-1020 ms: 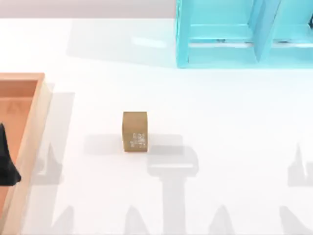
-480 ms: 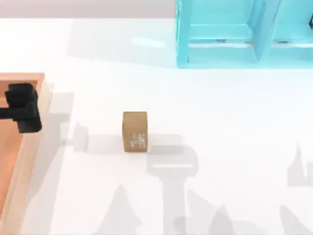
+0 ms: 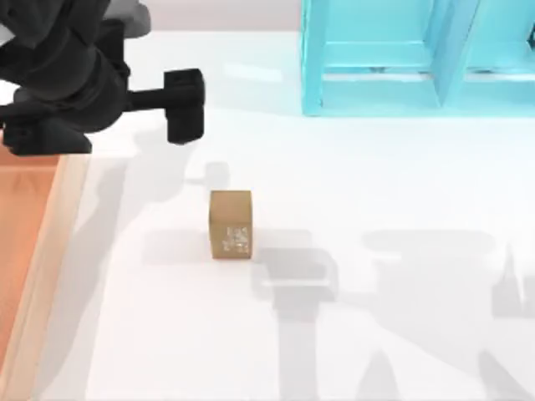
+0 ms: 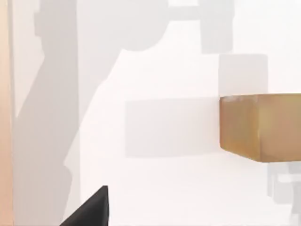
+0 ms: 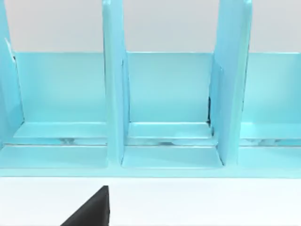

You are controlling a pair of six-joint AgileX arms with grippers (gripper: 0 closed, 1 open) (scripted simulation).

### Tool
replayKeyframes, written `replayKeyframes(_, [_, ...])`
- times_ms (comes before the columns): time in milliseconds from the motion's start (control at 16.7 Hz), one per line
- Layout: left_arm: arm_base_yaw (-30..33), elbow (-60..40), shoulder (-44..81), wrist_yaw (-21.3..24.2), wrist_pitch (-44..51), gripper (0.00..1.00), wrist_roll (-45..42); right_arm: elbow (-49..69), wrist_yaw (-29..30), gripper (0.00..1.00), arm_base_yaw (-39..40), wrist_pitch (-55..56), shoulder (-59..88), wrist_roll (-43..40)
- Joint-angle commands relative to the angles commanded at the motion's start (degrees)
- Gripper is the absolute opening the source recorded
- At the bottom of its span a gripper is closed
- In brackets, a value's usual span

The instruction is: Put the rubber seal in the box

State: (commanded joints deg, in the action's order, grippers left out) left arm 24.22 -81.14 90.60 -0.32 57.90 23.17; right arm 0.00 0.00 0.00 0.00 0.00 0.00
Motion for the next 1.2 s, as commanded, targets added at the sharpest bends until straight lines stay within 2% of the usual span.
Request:
replayKeyframes(300, [6.0, -20.1, 21.6, 0.2, 13.7, 1.0, 5.7, 0.0, 0.0, 1.0, 0.0, 0.0, 0.0, 0.0])
replayKeyframes(540, [8.9, -29.8, 31.5, 0.3, 19.9, 1.0, 8.3, 0.0, 0.0, 1.0, 0.0, 0.0, 0.0, 0.0])
replayKeyframes(1020, [9.2, -31.7, 33.6, 0.3, 20.9, 1.0, 8.8, 0.0, 0.0, 1.0, 0.0, 0.0, 0.0, 0.0])
replayKeyframes(1200, [9.3, -27.9, 34.1, 0.3, 16.8, 1.0, 8.6, 0.0, 0.0, 1.0, 0.0, 0.0, 0.0, 0.0])
